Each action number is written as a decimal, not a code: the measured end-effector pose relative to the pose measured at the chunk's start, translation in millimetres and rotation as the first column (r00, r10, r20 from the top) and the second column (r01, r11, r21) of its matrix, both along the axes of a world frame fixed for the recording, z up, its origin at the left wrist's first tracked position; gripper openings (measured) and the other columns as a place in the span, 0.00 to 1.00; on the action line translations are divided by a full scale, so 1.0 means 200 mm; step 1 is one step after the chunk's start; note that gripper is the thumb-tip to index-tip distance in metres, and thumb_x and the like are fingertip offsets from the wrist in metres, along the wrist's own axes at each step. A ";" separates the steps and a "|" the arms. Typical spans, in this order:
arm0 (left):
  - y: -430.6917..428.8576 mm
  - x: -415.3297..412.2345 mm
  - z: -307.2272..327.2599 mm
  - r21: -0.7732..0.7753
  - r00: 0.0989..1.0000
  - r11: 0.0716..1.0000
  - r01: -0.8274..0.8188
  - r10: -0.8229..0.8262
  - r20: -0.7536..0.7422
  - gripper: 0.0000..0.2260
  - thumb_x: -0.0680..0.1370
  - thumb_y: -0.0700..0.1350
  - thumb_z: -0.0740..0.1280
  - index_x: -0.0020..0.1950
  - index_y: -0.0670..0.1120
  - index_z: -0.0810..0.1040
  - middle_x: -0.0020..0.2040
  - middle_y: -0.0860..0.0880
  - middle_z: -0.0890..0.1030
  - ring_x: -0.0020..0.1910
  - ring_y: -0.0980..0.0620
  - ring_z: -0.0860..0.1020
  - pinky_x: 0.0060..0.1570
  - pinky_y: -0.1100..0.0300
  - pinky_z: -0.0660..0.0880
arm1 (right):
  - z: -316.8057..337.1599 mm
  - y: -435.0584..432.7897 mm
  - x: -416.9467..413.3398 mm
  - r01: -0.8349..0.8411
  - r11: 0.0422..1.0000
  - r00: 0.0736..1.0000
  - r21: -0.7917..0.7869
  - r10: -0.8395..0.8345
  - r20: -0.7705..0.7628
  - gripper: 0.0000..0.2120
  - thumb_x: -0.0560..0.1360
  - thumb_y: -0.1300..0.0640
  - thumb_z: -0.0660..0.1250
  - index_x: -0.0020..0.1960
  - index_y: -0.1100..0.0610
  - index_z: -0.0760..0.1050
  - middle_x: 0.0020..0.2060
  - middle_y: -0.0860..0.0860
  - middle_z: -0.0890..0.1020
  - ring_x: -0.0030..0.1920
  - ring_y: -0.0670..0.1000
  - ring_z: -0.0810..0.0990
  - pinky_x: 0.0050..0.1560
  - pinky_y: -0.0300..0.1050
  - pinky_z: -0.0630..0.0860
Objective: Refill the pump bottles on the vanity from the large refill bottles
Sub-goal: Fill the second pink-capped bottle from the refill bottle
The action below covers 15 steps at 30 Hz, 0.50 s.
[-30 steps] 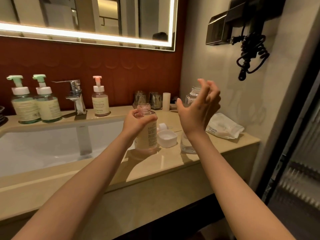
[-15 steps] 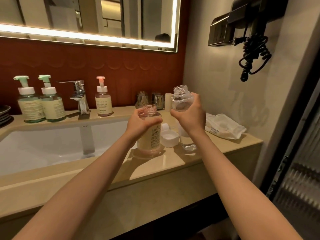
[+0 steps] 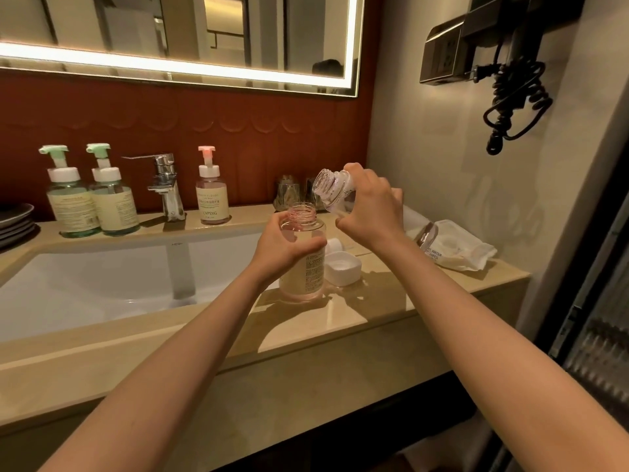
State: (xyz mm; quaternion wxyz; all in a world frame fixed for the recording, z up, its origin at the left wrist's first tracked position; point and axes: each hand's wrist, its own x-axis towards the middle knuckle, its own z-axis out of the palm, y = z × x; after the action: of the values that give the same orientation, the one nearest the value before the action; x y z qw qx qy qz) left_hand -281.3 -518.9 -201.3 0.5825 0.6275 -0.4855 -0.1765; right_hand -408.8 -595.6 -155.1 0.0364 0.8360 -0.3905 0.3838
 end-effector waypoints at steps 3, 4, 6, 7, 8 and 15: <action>0.00 -0.01 -0.01 -0.006 1.000 1.000 -0.007 0.007 0.015 0.34 0.69 0.46 0.75 0.70 0.44 0.63 0.66 0.46 0.72 0.56 0.54 0.70 0.52 0.59 0.67 | 0.01 0.01 0.01 0.007 0.999 0.999 -0.041 -0.008 -0.042 0.32 0.66 0.60 0.68 0.68 0.50 0.63 0.59 0.50 0.71 0.59 0.53 0.69 0.53 0.46 0.61; 0.00 -0.01 -0.01 -0.009 1.000 1.000 -0.011 0.011 0.018 0.34 0.69 0.46 0.75 0.70 0.44 0.63 0.66 0.46 0.72 0.56 0.54 0.69 0.53 0.59 0.67 | 0.01 0.01 0.01 0.008 0.999 0.999 -0.050 -0.011 -0.051 0.32 0.66 0.61 0.68 0.68 0.50 0.64 0.59 0.50 0.71 0.59 0.53 0.68 0.54 0.47 0.61; 0.00 -0.01 -0.02 -0.013 1.000 1.000 -0.019 0.019 0.024 0.34 0.69 0.47 0.75 0.70 0.44 0.63 0.66 0.46 0.72 0.56 0.55 0.69 0.53 0.60 0.67 | 0.01 0.02 0.02 0.012 0.998 0.998 -0.064 -0.016 -0.061 0.32 0.66 0.62 0.68 0.68 0.50 0.64 0.58 0.51 0.70 0.58 0.53 0.69 0.56 0.48 0.62; 0.00 -0.01 -0.02 -0.014 0.999 1.000 -0.023 0.023 0.029 0.34 0.69 0.47 0.75 0.70 0.44 0.63 0.66 0.46 0.72 0.56 0.55 0.69 0.53 0.60 0.67 | 0.01 0.02 0.02 0.013 0.998 0.998 -0.065 -0.017 -0.062 0.32 0.65 0.62 0.67 0.67 0.50 0.65 0.58 0.51 0.70 0.58 0.53 0.69 0.56 0.48 0.62; 0.00 -0.01 -0.02 -0.014 0.999 1.000 -0.025 0.026 0.035 0.34 0.69 0.47 0.75 0.70 0.44 0.63 0.66 0.46 0.72 0.56 0.55 0.69 0.53 0.60 0.67 | 0.01 0.02 0.02 0.016 0.998 0.998 -0.062 -0.019 -0.061 0.32 0.65 0.63 0.67 0.67 0.50 0.65 0.58 0.51 0.70 0.58 0.53 0.68 0.56 0.48 0.62; -0.01 -0.02 -0.04 -0.039 0.996 0.997 -0.068 0.070 0.052 0.34 0.69 0.47 0.75 0.70 0.44 0.64 0.66 0.46 0.73 0.56 0.55 0.69 0.52 0.61 0.67 | -0.01 0.02 0.04 0.002 0.999 0.998 -0.048 -0.005 -0.062 0.32 0.66 0.63 0.66 0.68 0.50 0.64 0.59 0.51 0.71 0.59 0.54 0.68 0.57 0.49 0.61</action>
State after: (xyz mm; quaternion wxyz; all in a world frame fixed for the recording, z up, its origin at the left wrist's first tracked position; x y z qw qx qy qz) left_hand -285.4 -520.0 -208.5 0.5865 0.6376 -0.4822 -0.1305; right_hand -401.6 -590.6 -156.2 0.0690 0.8457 -0.3811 0.3670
